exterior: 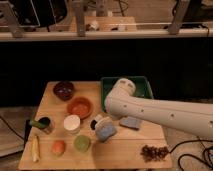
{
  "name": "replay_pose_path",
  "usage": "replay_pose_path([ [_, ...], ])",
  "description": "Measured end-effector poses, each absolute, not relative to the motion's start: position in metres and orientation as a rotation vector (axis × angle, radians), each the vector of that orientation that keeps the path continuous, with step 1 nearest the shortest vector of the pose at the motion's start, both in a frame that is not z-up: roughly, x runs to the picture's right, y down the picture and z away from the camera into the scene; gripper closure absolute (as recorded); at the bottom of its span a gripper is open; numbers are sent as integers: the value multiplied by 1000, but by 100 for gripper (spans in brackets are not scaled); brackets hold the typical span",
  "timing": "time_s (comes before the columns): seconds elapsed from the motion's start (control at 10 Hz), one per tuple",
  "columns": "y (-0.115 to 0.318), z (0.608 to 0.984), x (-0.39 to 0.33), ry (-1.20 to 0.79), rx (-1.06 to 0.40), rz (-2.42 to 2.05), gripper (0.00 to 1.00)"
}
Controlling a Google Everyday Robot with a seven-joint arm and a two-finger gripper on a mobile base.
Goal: Wipe red bowl with brush
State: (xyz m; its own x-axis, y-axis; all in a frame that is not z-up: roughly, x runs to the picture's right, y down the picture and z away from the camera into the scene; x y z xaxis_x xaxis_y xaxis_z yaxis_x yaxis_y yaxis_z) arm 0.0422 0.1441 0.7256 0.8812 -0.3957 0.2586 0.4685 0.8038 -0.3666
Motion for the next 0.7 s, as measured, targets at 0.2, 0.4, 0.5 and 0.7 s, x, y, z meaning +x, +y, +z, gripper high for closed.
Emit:
replay_pose_path([
  [0.2, 144, 720, 46, -163, -434, -467, 100],
  [0.4, 144, 715, 44, -160, -429, -474, 100],
  [0.5, 145, 713, 45, -160, -428, -474, 100],
  [0.7, 145, 712, 47, -160, -422, -474, 100],
])
